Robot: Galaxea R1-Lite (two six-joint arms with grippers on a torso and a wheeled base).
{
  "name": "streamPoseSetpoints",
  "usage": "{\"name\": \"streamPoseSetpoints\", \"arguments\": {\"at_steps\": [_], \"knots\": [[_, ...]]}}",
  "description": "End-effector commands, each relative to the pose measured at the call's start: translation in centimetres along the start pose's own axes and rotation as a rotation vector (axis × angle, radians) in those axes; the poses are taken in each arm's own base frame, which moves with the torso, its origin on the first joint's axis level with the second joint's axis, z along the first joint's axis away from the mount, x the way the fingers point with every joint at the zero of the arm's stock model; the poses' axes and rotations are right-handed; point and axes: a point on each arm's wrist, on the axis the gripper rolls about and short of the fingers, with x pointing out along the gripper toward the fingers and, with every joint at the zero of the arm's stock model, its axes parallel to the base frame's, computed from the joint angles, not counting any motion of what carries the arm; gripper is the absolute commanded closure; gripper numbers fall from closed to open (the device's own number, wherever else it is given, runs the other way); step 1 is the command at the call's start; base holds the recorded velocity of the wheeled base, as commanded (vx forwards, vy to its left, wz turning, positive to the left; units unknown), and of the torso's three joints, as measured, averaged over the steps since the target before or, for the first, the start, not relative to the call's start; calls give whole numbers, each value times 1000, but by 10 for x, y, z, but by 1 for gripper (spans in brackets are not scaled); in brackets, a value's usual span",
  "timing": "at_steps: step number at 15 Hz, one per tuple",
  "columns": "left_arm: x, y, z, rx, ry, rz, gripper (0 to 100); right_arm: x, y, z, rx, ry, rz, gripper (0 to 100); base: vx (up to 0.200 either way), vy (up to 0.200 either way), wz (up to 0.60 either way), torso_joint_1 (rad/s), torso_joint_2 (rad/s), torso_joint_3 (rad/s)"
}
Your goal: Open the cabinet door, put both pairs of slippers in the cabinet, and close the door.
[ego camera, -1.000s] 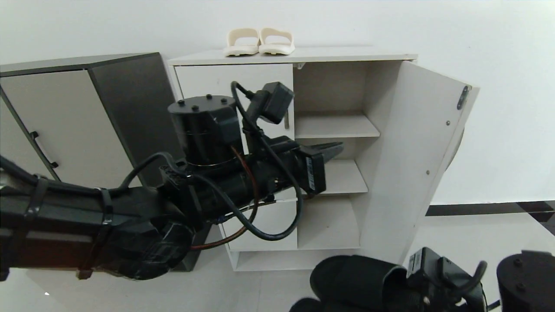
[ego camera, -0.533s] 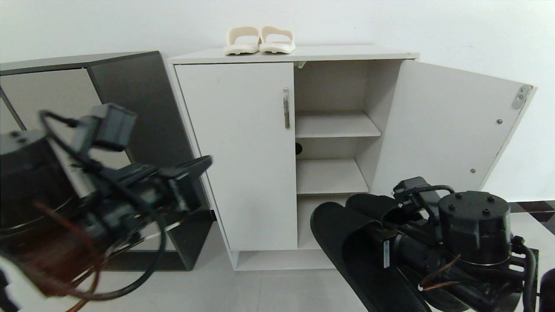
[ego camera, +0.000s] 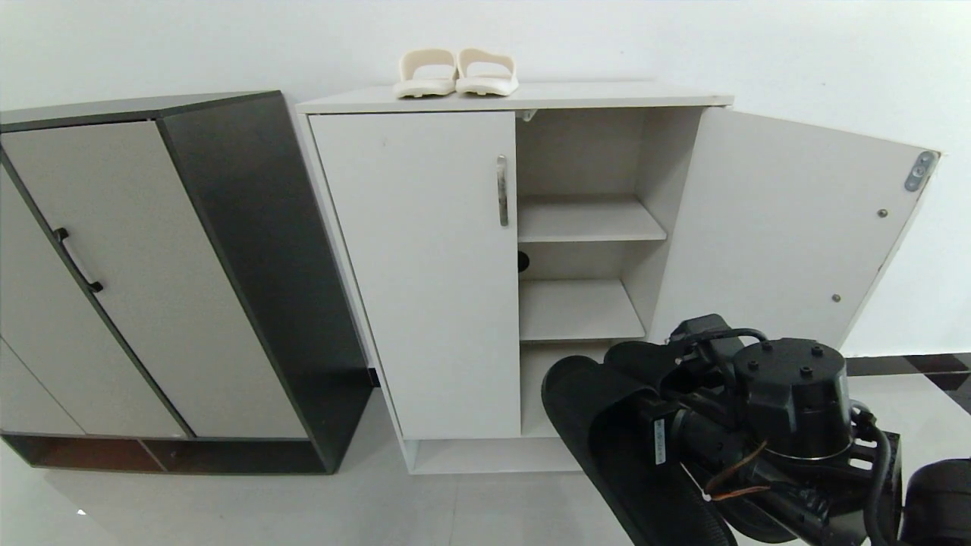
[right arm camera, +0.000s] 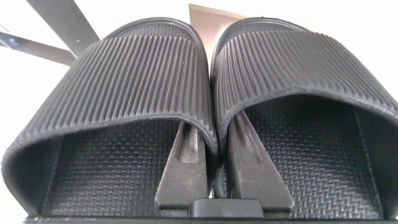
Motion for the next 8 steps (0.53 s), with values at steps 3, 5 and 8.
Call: {"name": "streamPoseSetpoints", "arguments": {"at_steps": [3, 5, 8], "knots": [[-22, 3, -51, 116, -79, -264, 100, 0, 1, -2, -3, 1, 6, 100, 0, 0, 0, 0, 0, 0], [-22, 2, -50, 147, -89, -307, 100, 1, 1, -4, -3, 2, 9, 100, 0, 0, 0, 0, 0, 0], [-22, 3, -50, 79, -83, -238, 100, 5, 2, -10, -6, -1, 9, 100, 0, 0, 0, 0, 0, 0]]}}
